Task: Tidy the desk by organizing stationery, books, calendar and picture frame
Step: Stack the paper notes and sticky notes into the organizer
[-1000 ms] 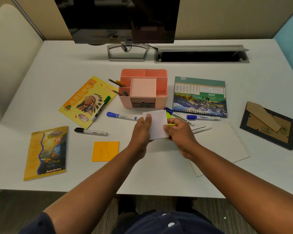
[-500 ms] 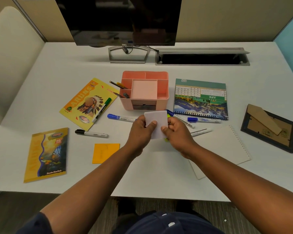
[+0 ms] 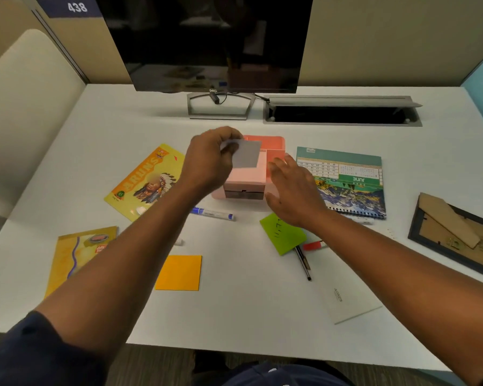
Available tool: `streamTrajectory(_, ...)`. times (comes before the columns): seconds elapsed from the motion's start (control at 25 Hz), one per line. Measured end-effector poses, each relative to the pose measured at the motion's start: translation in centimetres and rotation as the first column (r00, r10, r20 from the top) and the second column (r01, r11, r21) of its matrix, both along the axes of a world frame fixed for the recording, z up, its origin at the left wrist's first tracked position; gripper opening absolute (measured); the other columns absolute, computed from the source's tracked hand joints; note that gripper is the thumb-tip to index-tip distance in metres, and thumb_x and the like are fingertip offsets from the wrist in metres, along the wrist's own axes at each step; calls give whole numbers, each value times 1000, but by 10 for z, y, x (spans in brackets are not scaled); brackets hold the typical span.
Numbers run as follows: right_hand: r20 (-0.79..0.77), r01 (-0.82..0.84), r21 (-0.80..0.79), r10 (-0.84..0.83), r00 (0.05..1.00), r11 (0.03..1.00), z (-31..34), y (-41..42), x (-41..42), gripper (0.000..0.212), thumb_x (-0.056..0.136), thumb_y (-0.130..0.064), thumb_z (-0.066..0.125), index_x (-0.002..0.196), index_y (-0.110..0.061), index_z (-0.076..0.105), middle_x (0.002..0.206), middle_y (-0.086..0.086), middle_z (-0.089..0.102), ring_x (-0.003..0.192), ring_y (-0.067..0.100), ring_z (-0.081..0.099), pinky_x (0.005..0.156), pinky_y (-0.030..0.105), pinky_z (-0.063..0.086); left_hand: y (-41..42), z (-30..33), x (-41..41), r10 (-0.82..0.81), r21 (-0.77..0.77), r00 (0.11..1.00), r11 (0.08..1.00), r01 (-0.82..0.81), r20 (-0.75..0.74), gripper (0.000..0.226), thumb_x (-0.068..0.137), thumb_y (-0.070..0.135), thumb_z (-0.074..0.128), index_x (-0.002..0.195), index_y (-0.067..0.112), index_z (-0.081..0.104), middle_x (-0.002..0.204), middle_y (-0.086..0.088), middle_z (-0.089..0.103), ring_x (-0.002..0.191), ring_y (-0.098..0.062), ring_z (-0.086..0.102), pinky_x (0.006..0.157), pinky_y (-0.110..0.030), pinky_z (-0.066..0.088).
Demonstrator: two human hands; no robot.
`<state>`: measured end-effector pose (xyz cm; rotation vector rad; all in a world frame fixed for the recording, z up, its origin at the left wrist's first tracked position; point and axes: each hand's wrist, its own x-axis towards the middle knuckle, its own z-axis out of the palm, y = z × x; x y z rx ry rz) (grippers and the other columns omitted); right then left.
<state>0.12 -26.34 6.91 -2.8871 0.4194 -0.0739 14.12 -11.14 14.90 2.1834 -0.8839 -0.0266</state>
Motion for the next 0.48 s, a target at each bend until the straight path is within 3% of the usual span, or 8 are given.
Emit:
streamTrajectory(0.12, -131, -54, -83, 42, 991, 995, -17, -6, 4, 69, 97, -42, 44, 155, -12, 20, 165, 7, 17, 154, 26, -2, 121, 46, 11, -12, 8, 33, 59, -13, 997, 998, -58, 49, 14, 93, 12, 63, 101, 18, 73, 100, 5, 70, 92, -13, 58, 77, -26, 47)
streamTrajectory(0.28, -106, -39, -46, 34, 994, 998, -24, -5, 5, 62, 97, -36, 45, 152, -12, 27, 161, 7, 25, 154, 27, -3, 122, 46, 12, -28, 2, 71, 69, 28, 997, 997, -70, 39, 15, 95, 9, 60, 103, 14, 72, 100, 1, 68, 90, -13, 55, 74, -24, 43)
streamTrajectory(0.48, -88, -29, -56, 24, 996, 998, -25, -3, 5, 56, 93, -23, 46, 147, -12, 36, 156, 8, 33, 154, 28, 1, 120, 47, 17, -44, -24, 94, 5, 292, 1000, 956, 1, -19, 18, 95, 3, 56, 102, 15, 67, 101, -1, 63, 90, -20, 54, 72, -31, 44)
